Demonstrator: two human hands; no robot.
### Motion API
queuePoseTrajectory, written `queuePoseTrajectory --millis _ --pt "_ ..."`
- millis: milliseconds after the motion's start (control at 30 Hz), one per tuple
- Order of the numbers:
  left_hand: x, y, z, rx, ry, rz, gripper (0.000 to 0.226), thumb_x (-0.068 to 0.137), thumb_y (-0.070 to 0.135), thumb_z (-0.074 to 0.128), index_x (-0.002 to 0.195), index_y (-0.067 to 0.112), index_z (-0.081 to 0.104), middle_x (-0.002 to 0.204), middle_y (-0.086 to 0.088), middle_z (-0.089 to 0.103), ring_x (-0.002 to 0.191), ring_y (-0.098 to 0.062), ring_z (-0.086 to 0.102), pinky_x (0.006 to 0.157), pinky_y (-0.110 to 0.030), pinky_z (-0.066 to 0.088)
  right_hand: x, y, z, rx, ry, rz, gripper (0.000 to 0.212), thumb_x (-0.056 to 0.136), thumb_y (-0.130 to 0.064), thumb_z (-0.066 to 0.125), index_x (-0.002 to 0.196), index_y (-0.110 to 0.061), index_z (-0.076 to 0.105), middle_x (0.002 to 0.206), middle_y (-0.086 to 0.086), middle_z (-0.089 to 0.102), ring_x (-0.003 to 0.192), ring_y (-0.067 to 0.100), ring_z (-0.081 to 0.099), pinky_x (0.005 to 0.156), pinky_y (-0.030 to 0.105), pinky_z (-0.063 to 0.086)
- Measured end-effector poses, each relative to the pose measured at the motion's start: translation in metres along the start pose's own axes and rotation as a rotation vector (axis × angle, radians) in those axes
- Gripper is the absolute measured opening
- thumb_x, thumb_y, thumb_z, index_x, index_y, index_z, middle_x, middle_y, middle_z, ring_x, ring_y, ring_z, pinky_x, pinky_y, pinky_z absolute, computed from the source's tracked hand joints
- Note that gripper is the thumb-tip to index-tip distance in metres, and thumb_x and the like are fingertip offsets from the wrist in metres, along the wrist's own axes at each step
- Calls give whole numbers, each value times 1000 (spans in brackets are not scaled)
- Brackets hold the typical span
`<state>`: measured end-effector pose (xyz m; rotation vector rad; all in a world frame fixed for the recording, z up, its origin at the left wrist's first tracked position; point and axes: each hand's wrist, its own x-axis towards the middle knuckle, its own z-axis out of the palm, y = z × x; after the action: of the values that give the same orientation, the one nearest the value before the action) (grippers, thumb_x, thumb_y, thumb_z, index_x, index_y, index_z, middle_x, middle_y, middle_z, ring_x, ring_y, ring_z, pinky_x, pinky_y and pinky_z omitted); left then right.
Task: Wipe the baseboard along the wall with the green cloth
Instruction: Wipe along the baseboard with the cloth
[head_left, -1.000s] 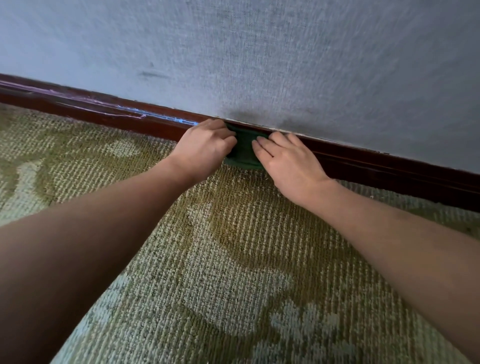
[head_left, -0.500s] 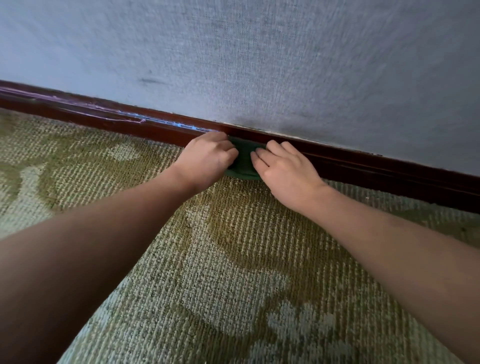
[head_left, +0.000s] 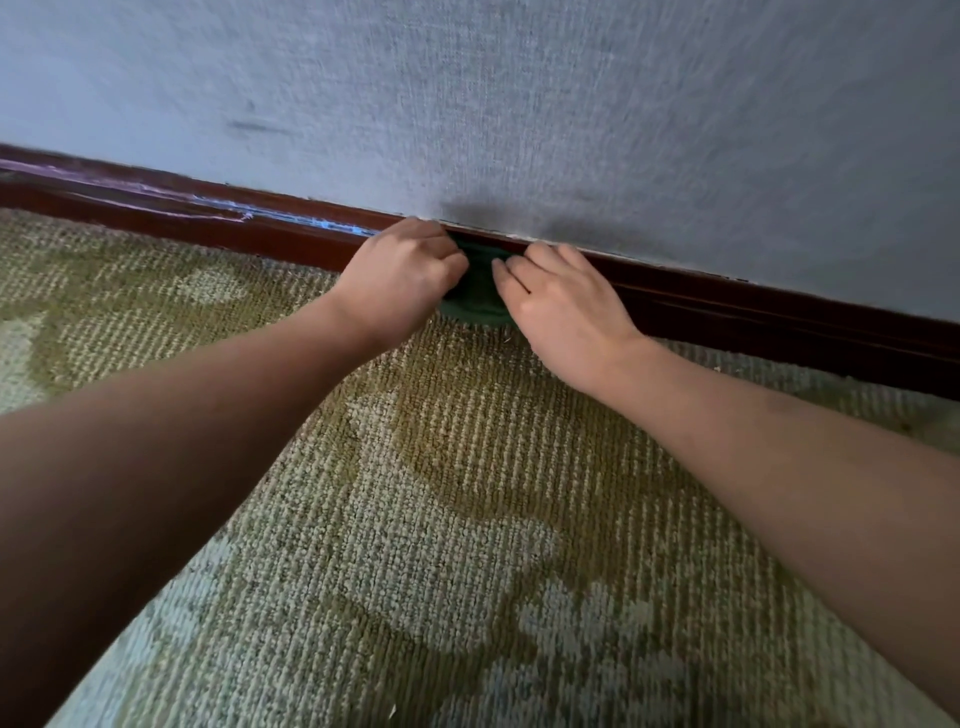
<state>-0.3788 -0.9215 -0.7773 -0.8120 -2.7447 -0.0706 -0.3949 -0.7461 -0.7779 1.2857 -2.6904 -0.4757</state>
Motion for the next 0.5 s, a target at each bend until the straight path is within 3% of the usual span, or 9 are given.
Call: queuePoseTrajectory --millis 200,367,500 --pt "-10 -14 -4 36 -25 -44 13 64 -17 62 74 -10 66 73 -24 66 73 -37 64 68 -45 54 11 -9 3 64 20 -33 47 95 -2 23 140 6 17 139 18 36 126 29 31 103 34 21" --pt "-15 -21 -7 36 -42 -133 17 64 -19 58 77 -11 66 76 -26 66 77 -40 62 69 -48 53 26 -16 -3 87 30 -21 48 94 -3 31 140 4 22 136 15 41 124 28 34 104 34 21" --pt "-16 -9 -10 42 -25 -48 15 69 -11 49 69 -10 64 73 -25 67 73 -38 64 67 -45 55 13 -8 -4 89 8 -29 48 93 -4 35 140 1 26 135 11 42 124 25 34 103 33 20"
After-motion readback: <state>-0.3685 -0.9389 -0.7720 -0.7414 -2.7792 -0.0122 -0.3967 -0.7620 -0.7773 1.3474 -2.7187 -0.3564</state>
